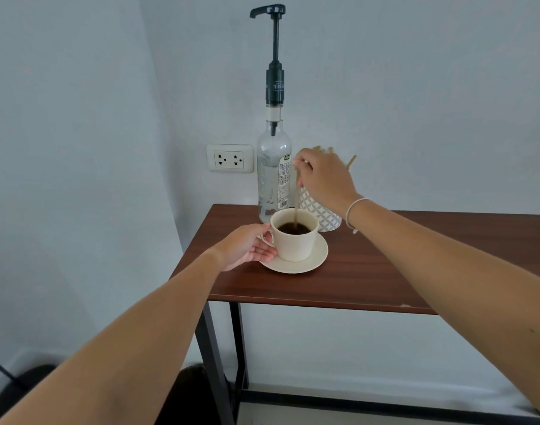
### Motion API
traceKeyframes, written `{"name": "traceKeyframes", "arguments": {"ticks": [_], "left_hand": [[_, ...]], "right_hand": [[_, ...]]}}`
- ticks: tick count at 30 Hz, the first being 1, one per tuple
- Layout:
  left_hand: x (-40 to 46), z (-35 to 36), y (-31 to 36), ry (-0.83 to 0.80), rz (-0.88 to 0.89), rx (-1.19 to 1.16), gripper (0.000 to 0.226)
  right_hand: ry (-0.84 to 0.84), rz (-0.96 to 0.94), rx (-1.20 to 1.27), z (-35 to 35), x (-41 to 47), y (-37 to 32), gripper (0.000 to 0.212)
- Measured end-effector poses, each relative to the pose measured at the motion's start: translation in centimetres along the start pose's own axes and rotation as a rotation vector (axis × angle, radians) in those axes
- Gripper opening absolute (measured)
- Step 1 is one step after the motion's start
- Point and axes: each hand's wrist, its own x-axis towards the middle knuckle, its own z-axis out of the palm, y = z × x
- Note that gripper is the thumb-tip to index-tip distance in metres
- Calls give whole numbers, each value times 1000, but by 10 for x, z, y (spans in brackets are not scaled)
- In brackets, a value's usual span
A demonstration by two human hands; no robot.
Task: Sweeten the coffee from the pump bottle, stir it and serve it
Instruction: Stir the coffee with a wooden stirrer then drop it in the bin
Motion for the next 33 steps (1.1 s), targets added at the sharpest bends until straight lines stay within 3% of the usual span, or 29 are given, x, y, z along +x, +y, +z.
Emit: {"name": "traceKeyframes", "arguments": {"ticks": [3, 9, 18, 25, 31, 33], "left_hand": [[-2, 1, 1, -1, 2, 3, 35], [-3, 1, 2, 0, -3, 14, 34], [-4, 1, 0, 1, 5, 4, 35], [-3, 1, 1, 5, -4, 5, 35], [-5, 2, 1, 0, -5, 7, 35], [-6, 2, 1, -1, -2, 10, 35]], "right_hand": [[15, -7, -125, -5, 1, 4, 28], [-41, -35, 149, 1, -7, -9, 25], [16, 7, -48, -9, -4, 6, 25], [-25, -2, 203, 4, -9, -7, 23], [35, 10, -89, -5, -6, 1, 25], [18, 2, -37, -7, -7, -2, 25]]}}
